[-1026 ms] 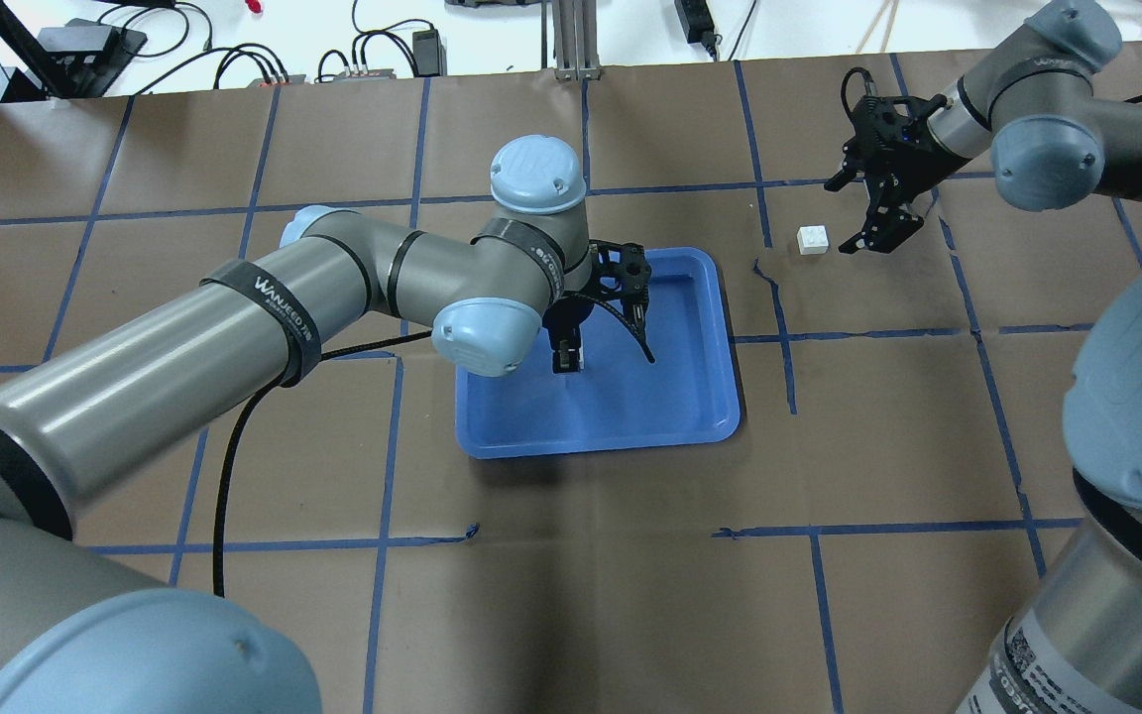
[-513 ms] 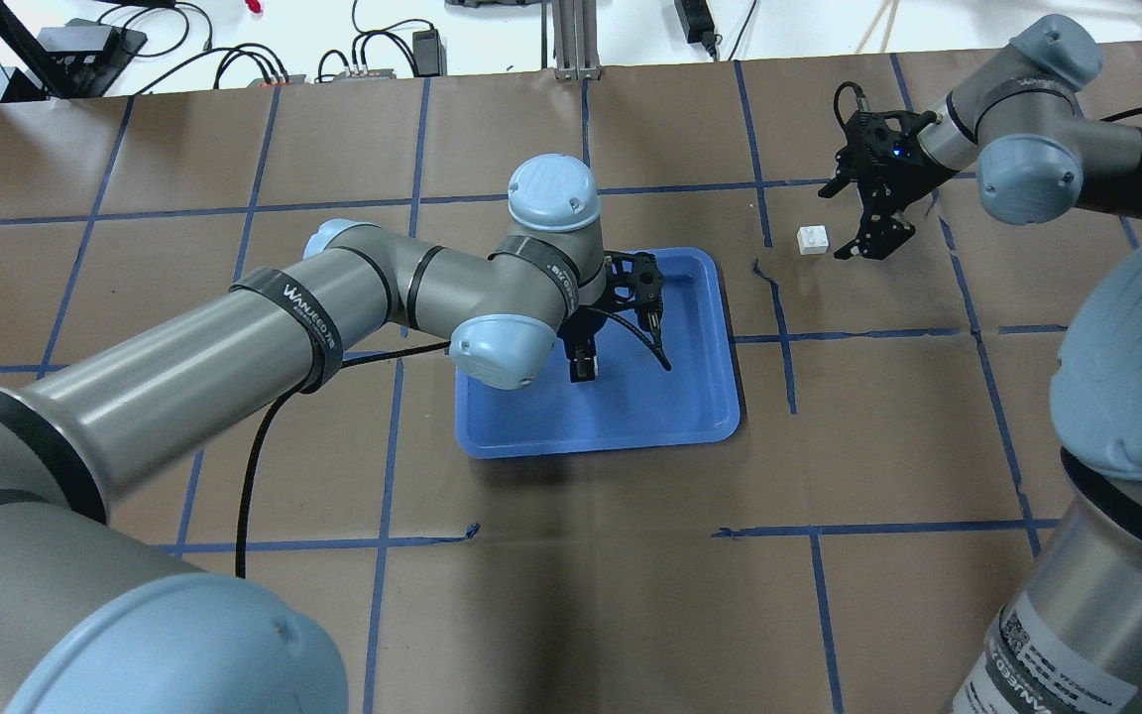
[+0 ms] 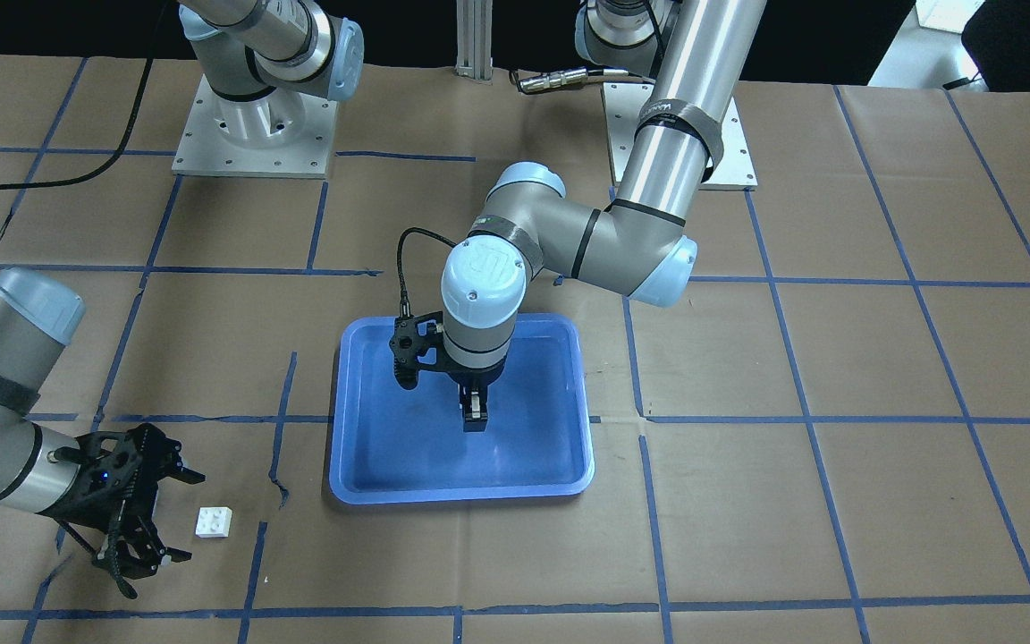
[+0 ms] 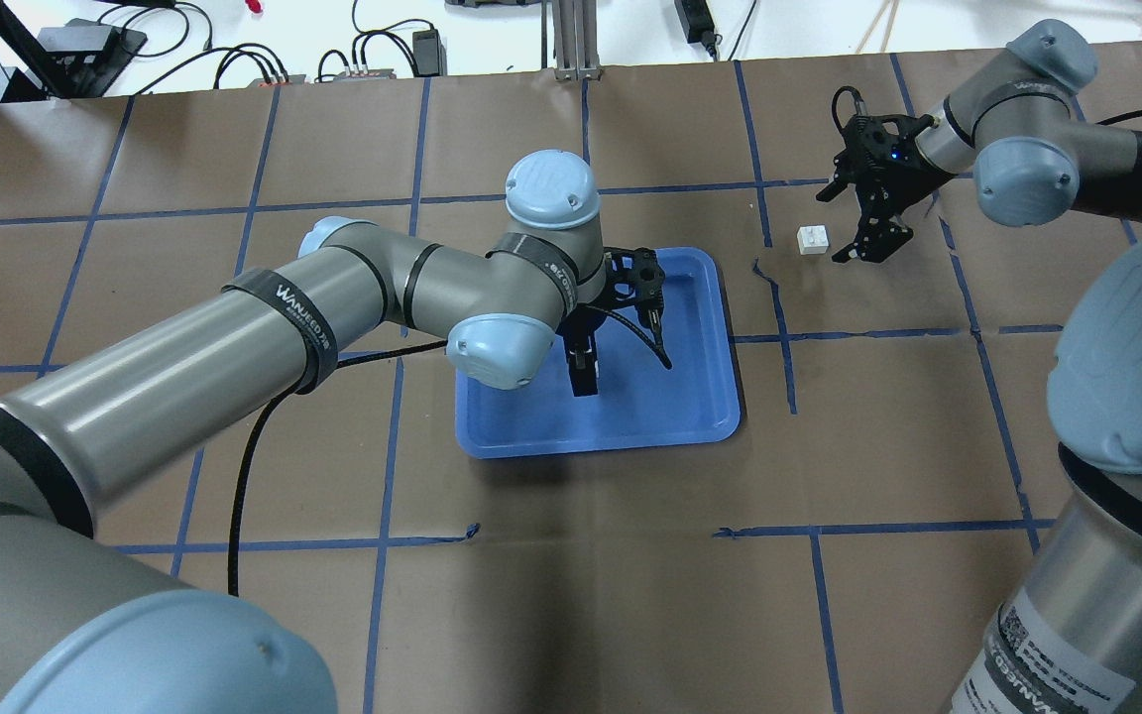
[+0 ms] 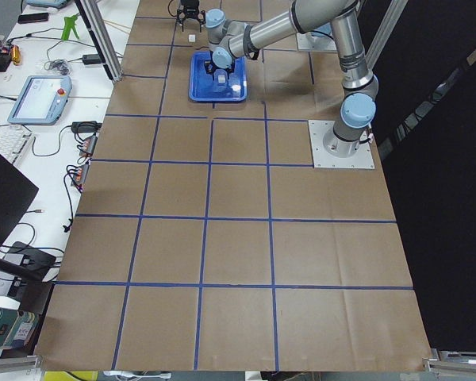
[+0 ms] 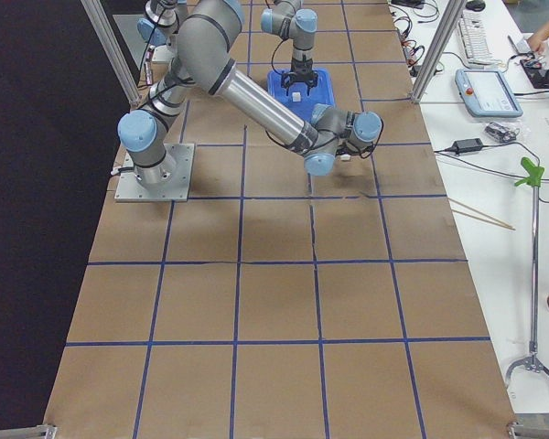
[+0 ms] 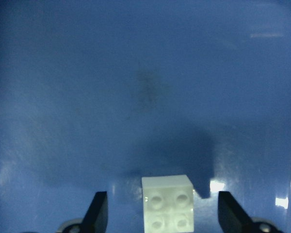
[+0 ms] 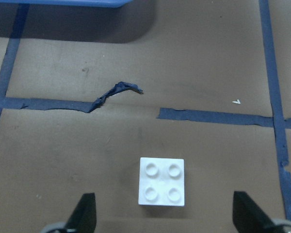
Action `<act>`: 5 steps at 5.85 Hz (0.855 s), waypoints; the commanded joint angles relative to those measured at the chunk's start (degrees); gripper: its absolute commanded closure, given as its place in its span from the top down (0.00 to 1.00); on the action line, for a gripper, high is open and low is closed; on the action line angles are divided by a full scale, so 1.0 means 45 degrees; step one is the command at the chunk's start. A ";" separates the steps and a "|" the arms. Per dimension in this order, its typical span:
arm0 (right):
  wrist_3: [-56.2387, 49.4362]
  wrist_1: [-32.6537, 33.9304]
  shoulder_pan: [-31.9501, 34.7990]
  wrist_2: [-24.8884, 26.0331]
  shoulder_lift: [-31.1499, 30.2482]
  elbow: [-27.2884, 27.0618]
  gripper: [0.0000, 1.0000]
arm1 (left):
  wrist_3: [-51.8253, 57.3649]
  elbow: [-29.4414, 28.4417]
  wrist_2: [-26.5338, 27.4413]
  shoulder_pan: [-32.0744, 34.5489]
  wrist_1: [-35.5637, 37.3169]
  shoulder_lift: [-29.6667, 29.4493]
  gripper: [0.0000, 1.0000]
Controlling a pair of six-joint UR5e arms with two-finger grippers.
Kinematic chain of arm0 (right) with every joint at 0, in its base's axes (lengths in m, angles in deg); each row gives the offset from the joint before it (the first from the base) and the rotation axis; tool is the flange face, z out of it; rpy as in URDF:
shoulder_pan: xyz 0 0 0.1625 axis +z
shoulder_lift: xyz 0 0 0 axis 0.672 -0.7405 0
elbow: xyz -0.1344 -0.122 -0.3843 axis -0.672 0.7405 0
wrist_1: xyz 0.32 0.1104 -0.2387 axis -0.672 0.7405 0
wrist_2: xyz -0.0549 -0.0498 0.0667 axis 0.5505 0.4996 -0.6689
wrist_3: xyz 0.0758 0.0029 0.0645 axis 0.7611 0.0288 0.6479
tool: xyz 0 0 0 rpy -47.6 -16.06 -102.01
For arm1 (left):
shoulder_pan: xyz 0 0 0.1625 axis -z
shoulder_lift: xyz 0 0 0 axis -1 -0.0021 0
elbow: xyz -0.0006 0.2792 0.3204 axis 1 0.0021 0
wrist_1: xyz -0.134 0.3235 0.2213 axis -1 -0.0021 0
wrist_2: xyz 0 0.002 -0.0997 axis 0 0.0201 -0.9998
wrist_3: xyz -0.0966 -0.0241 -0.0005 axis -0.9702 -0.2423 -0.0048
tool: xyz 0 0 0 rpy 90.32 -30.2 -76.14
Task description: Assemble white blocks and place on blue tray
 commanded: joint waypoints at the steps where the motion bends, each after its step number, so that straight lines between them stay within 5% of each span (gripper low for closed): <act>1: 0.0046 -0.0064 0.0016 -0.0160 0.0043 -0.0014 0.93 | -0.0590 -0.0058 0.0137 -0.0065 -0.1977 0.1526 0.98; 2: 0.0046 -0.0064 0.0016 -0.0278 0.0082 -0.0014 0.83 | -0.0613 -0.0194 0.0158 -0.0240 -0.4064 0.2929 0.98; 4: 0.0026 -0.0006 0.0016 -0.0298 0.0121 -0.0014 0.82 | -0.1604 -0.0119 0.0138 -0.1718 -0.5622 0.5024 0.99; 5: -0.0012 0.0052 0.0016 -0.0279 0.0257 -0.0014 0.72 | -0.3601 -0.0272 0.0158 -0.2731 -0.6266 0.5497 0.99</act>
